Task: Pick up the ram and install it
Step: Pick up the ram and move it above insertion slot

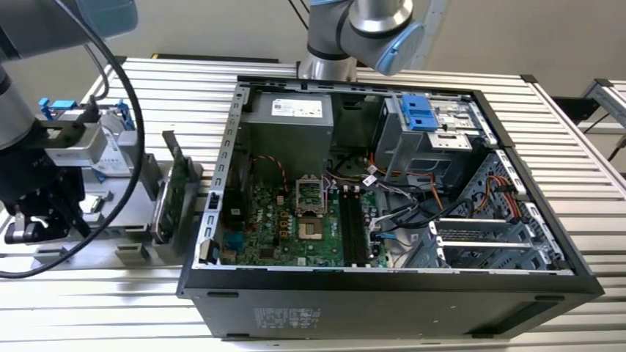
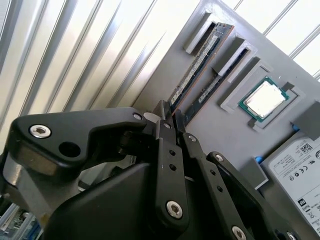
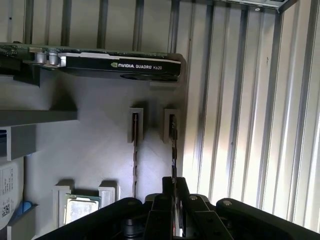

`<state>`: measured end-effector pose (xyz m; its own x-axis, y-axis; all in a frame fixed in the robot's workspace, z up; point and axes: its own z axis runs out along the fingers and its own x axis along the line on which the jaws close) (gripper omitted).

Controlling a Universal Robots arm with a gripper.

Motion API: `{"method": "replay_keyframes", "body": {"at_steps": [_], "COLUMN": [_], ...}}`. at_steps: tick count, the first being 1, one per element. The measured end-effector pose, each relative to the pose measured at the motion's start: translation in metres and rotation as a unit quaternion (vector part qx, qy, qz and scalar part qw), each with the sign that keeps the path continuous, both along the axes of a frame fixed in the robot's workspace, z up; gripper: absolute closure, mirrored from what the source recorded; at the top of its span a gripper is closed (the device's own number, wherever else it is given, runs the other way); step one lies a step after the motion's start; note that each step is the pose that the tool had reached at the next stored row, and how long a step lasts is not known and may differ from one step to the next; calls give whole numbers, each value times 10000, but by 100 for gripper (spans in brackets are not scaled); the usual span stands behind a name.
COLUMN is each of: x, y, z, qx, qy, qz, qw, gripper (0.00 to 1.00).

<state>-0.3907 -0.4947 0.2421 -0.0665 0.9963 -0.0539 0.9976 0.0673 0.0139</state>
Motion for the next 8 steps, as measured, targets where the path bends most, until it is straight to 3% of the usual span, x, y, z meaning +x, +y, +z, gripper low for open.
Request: {"method": "replay_keyframes", "body": {"at_steps": [8], "x": [0], "y": [0], "z": [68], "qx": [0], "qy": [0], "qz": [0], "qw": [10000], "gripper": [100]}}
